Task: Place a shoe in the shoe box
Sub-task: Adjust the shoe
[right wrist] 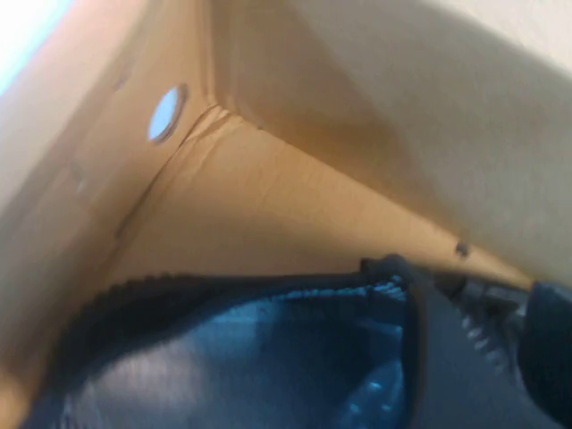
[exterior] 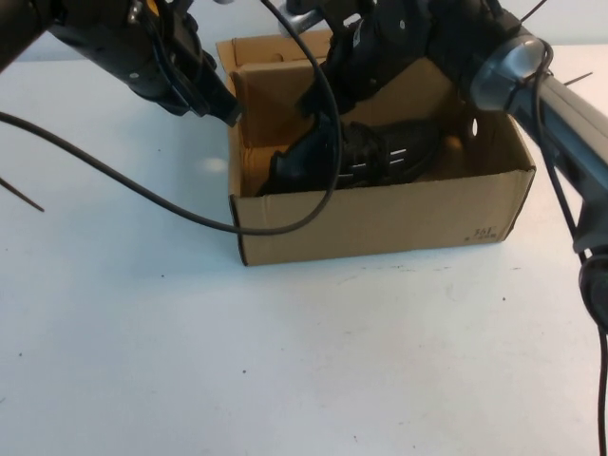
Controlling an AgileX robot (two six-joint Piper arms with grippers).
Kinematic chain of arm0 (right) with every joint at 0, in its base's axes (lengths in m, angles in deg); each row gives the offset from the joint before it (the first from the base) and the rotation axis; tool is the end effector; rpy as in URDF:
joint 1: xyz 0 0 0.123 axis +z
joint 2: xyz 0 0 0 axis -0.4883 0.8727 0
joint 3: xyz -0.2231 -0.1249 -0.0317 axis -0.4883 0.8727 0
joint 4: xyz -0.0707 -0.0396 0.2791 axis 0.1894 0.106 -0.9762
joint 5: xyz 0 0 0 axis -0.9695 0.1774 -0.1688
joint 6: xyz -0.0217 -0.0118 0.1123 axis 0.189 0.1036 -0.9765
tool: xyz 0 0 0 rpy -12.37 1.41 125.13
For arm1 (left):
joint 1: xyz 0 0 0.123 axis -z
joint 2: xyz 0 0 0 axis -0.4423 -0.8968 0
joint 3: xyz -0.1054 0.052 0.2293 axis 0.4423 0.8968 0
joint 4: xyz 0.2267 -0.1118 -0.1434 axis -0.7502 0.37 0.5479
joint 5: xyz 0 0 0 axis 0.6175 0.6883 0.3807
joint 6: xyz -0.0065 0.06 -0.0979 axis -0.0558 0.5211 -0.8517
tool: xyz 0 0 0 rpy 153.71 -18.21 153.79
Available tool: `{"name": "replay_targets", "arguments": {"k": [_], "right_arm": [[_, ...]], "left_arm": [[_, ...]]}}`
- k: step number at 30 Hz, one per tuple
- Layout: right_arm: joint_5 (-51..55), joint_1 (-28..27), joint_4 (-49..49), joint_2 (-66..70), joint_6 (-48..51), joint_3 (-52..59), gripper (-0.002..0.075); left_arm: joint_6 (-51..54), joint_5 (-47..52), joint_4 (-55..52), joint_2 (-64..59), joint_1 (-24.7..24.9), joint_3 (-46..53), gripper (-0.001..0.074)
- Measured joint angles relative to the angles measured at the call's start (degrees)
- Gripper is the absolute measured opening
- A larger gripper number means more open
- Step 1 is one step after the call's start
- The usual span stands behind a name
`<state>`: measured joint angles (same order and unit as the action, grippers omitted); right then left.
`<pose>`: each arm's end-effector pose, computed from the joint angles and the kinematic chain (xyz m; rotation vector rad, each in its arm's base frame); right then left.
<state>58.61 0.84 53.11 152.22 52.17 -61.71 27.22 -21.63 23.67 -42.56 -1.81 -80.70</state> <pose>0.4951 0.2825 0.2650 -0.7706 2.2628 0.1441 0.3935 -0.1727 0.3266 0.9503 2.2499 0.0433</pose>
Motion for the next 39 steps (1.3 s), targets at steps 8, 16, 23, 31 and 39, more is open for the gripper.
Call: {"name": "replay_targets", "arguments": {"k": [8,16,23,31,39], "right_arm": [[7.05,-3.64,-15.6,-3.7,32.79,0.0,0.0204],[12.47,-4.22,-17.08,-4.17,45.98,2.07,0.0208],[12.84,-4.22,-19.44,-3.4,55.63,4.41,0.0209],[12.84,-3.7,-19.95,-2.75,61.27,4.41,0.0209],[12.84,-3.41,-17.86,-0.67,63.37,4.41,0.0209]], "left_arm": [[-2.28,1.06,0.0,0.0,0.0,0.0,-0.0001],[-5.15,2.24,0.0,0.04,0.0,0.0,-0.0001],[-5.24,2.52,0.22,0.04,0.0,0.0,-0.0001],[-5.24,3.23,0.22,0.04,0.0,0.0,-0.0001],[-5.24,3.23,0.22,0.04,0.0,0.0,-0.0001]]}}
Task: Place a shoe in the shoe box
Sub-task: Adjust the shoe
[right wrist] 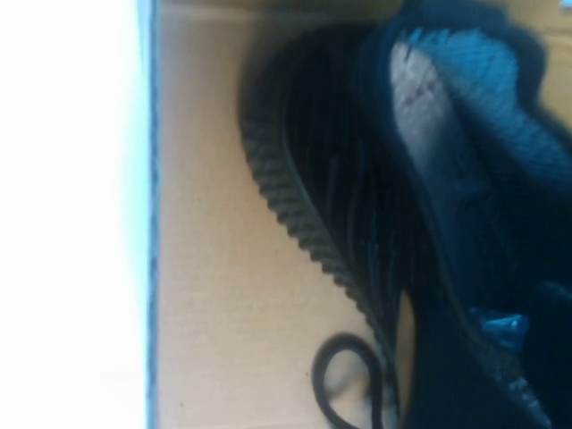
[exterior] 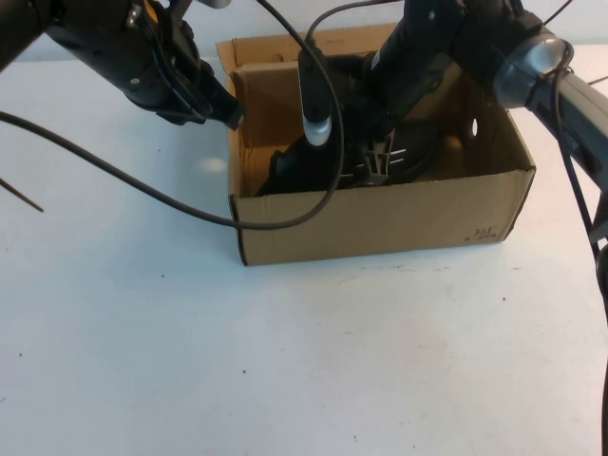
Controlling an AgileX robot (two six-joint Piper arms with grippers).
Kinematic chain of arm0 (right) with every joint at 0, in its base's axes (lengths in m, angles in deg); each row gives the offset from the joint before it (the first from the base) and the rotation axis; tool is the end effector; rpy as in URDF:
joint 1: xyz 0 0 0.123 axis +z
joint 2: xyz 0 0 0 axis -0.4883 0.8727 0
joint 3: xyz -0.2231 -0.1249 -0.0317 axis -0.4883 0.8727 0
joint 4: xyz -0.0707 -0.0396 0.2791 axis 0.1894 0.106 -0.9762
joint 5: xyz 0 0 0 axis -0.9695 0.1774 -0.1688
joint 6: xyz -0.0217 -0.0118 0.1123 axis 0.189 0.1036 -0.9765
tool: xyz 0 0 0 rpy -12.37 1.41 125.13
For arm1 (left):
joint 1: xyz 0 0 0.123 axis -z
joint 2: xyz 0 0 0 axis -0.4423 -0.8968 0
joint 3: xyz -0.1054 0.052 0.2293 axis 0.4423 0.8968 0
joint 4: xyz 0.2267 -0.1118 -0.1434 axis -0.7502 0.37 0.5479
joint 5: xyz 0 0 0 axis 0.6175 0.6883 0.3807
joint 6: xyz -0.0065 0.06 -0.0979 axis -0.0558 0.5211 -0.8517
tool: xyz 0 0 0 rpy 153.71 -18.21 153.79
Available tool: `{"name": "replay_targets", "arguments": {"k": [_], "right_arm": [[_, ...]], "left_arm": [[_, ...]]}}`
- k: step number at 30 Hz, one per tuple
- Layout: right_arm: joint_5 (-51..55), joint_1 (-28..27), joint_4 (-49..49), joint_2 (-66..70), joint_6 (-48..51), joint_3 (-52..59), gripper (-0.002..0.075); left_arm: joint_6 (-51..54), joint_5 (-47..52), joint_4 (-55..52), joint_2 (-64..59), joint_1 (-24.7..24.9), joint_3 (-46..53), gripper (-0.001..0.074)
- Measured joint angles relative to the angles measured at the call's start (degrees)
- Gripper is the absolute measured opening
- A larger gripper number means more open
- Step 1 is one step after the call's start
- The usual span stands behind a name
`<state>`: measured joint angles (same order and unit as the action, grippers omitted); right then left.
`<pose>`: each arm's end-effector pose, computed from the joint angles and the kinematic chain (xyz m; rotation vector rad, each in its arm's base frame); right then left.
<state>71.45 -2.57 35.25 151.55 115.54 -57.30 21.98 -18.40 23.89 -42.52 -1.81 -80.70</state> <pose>0.4738 0.2710 0.2341 -1.9332 1.7479 0.1130 0.3886 -0.1706 0.3229 0.8623 2.3441 0.0038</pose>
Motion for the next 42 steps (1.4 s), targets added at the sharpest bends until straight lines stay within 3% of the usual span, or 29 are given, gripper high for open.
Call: {"name": "replay_targets", "arguments": {"k": [16,21,23,42], "right_arm": [[-0.4,1.34,0.53,3.52,0.22,-0.1,0.0204],[-3.41,1.48,0.03,3.73,-5.3,-0.22,0.0046],[-4.13,1.7,0.03,3.73,-6.36,-0.22,0.002],[-10.44,1.98,1.11,5.55,-19.15,-6.7,0.0013]], "left_arm": [[0.0,0.0,0.0,0.0,0.0,0.0,-0.0001],[-0.04,0.0,0.0,0.0,0.0,0.0,-0.0001],[-0.04,0.0,0.0,0.0,0.0,0.0,-0.0001],[-0.67,0.4,1.41,0.0,0.0,0.0,-0.0001]]}}
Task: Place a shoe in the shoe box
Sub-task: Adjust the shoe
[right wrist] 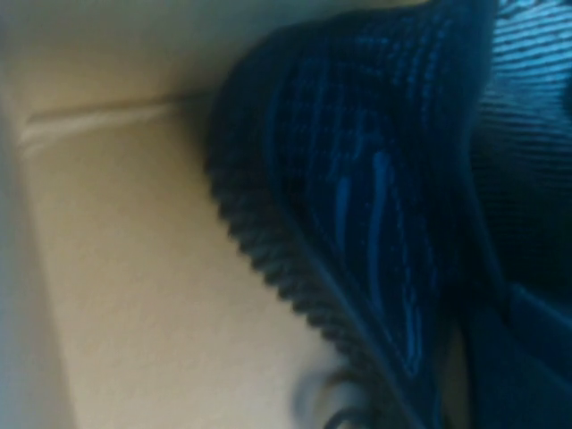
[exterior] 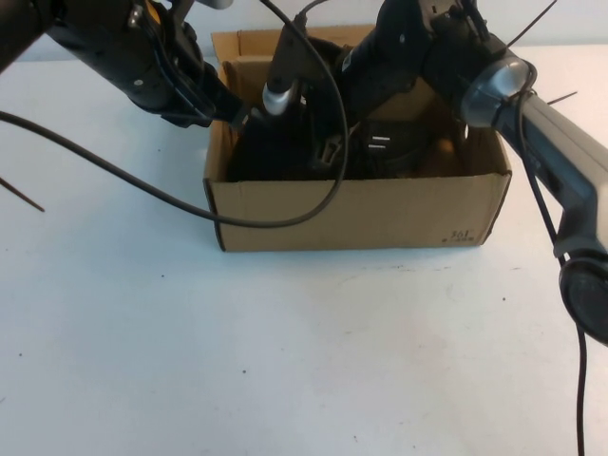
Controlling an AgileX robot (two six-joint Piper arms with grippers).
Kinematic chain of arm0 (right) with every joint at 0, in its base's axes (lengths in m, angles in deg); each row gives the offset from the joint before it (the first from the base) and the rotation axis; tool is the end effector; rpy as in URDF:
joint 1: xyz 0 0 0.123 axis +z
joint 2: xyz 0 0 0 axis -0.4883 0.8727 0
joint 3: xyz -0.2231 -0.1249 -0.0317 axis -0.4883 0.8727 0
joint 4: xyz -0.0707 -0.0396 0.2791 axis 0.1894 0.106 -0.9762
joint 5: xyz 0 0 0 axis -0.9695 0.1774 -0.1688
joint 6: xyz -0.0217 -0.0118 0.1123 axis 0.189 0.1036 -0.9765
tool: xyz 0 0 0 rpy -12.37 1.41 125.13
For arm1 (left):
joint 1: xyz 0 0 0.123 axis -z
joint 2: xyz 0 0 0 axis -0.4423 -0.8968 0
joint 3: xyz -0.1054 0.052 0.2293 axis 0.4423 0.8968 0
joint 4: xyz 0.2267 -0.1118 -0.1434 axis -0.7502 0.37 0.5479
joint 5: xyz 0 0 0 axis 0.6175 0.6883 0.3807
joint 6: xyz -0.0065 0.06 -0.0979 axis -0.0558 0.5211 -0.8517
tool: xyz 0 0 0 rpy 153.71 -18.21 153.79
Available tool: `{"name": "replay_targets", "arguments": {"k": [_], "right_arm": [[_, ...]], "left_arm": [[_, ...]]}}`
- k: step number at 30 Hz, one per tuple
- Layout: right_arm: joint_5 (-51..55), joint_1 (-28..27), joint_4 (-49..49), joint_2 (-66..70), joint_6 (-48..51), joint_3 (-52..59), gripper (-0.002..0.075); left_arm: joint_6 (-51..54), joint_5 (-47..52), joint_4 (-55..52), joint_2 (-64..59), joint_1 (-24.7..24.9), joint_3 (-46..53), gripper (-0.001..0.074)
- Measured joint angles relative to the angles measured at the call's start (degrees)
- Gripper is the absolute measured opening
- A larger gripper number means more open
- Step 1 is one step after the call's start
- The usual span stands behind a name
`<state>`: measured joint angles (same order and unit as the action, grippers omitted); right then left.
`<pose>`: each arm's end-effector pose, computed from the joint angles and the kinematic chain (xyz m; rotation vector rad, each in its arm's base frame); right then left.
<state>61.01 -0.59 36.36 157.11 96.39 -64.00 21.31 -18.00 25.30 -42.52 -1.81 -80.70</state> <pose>0.4941 0.2989 0.2303 -1.5225 1.9005 0.1549 0.3871 -0.1726 0.3223 0.8443 2.3599 -0.0318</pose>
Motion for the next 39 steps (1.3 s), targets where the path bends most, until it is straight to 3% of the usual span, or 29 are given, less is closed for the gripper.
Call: {"name": "replay_targets", "arguments": {"k": [8,23,32,39], "right_arm": [[-7.86,0.0,1.48,0.26,-5.47,0.0,0.0013],[-7.93,0.35,3.59,5.05,-8.42,-0.38,0.0011],[-7.93,0.35,2.97,5.05,-8.78,-0.38,0.0011],[-7.96,0.35,2.59,5.05,-8.78,-0.38,0.0011]], "left_arm": [[0.0,0.25,0.03,0.0,0.0,0.0,0.0],[2.77,0.68,2.76,-2.1,0.0,0.0,-0.0001],[9.42,-10.4,5.57,-11.56,0.0,0.0,-0.0001],[9.96,-12.87,5.7,-17.76,0.0,-0.15,-0.0001]]}}
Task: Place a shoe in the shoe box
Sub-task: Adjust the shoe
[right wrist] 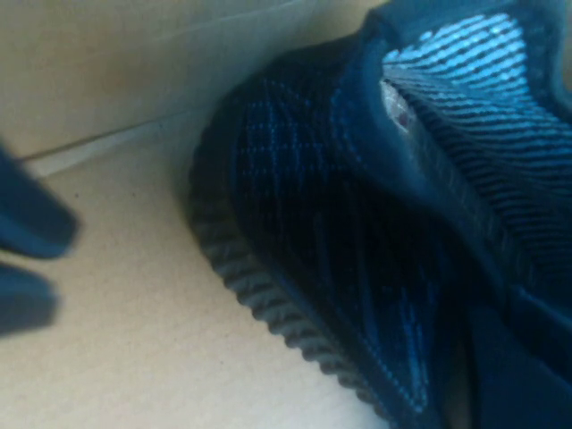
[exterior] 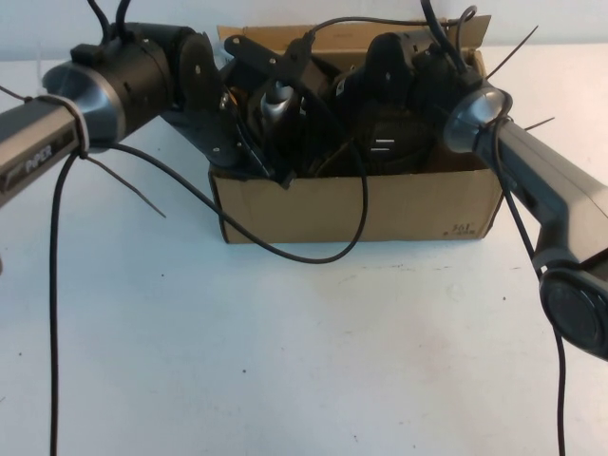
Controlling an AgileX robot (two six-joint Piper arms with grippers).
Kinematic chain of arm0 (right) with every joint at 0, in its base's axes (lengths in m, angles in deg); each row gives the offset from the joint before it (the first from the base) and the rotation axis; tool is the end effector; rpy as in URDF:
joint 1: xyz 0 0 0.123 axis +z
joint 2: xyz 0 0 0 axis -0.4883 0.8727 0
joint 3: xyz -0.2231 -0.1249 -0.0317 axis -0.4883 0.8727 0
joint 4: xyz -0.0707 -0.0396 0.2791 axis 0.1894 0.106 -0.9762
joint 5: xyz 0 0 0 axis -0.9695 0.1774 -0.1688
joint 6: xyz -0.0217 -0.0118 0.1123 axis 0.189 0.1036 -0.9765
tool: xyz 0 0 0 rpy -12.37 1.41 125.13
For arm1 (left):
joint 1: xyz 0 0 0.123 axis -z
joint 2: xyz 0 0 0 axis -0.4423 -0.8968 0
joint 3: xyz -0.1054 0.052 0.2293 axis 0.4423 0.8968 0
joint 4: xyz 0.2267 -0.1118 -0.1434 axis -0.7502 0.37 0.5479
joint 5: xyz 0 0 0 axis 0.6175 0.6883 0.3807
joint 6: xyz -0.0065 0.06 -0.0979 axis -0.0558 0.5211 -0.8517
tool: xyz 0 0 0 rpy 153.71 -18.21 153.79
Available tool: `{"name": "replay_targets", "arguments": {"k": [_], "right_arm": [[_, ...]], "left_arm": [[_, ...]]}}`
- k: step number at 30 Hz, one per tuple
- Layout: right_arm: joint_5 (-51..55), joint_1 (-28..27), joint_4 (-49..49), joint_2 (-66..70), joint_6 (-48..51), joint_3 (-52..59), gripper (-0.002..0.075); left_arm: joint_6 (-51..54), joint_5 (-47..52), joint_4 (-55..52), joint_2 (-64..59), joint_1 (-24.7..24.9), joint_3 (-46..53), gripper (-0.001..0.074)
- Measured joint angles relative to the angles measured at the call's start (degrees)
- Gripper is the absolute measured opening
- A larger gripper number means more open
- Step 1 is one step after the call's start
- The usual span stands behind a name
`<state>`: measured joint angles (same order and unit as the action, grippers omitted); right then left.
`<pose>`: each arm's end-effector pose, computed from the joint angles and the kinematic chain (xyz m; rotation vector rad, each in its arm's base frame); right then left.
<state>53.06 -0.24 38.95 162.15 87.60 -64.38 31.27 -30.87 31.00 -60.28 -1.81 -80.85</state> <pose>0.5130 0.3062 0.1900 -1.3395 1.9856 0.1519 0.4421 -0.2071 0.1955 1.0313 2.3743 -0.0810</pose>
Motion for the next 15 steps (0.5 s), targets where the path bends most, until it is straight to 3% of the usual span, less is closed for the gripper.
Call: {"name": "replay_targets", "arguments": {"k": [15], "right_arm": [[-0.23,0.0,-0.69,0.0,-0.45,0.0,0.0011]], "left_arm": [[0.16,0.29,0.0,-1.32,0.0,-0.69,-0.0001]]}}
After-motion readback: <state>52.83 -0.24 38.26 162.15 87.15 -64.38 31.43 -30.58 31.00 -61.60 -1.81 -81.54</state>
